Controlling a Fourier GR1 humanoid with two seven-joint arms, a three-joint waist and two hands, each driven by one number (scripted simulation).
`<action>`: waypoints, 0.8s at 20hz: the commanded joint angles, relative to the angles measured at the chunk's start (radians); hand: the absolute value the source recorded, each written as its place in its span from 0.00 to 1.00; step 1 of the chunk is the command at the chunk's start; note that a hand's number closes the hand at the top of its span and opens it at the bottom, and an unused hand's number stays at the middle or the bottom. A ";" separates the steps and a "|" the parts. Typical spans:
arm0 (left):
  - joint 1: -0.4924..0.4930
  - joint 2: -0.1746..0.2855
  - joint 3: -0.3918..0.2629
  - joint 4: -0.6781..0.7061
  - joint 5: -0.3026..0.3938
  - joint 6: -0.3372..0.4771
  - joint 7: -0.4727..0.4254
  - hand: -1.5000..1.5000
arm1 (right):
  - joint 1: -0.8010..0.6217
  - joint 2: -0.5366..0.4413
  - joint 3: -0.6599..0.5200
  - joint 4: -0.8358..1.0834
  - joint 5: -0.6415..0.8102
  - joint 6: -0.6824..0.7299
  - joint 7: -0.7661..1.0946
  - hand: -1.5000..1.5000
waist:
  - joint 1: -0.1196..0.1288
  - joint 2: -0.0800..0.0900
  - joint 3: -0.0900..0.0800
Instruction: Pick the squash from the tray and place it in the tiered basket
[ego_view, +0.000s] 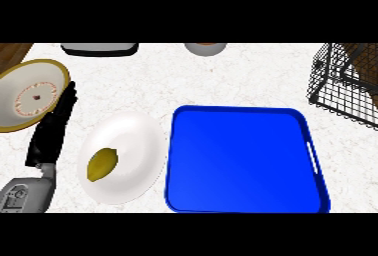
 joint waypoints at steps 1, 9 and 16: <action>0.016 0.016 0.033 0.012 0.014 -0.031 -0.032 0.50 | -0.031 -0.030 -0.026 0.087 0.010 -0.010 -0.068 1.00 | 0.000 -0.002 0.000; 0.006 -0.013 0.030 -0.014 0.015 -0.032 0.005 0.50 | 0.001 -0.048 -0.122 0.229 -0.086 -0.050 -0.267 1.00 | 0.006 0.002 0.001; -0.021 -0.034 0.011 -0.016 -0.025 -0.008 0.021 0.50 | 0.028 -0.075 -0.258 0.305 -0.233 0.020 -0.344 1.00 | -0.005 0.001 0.001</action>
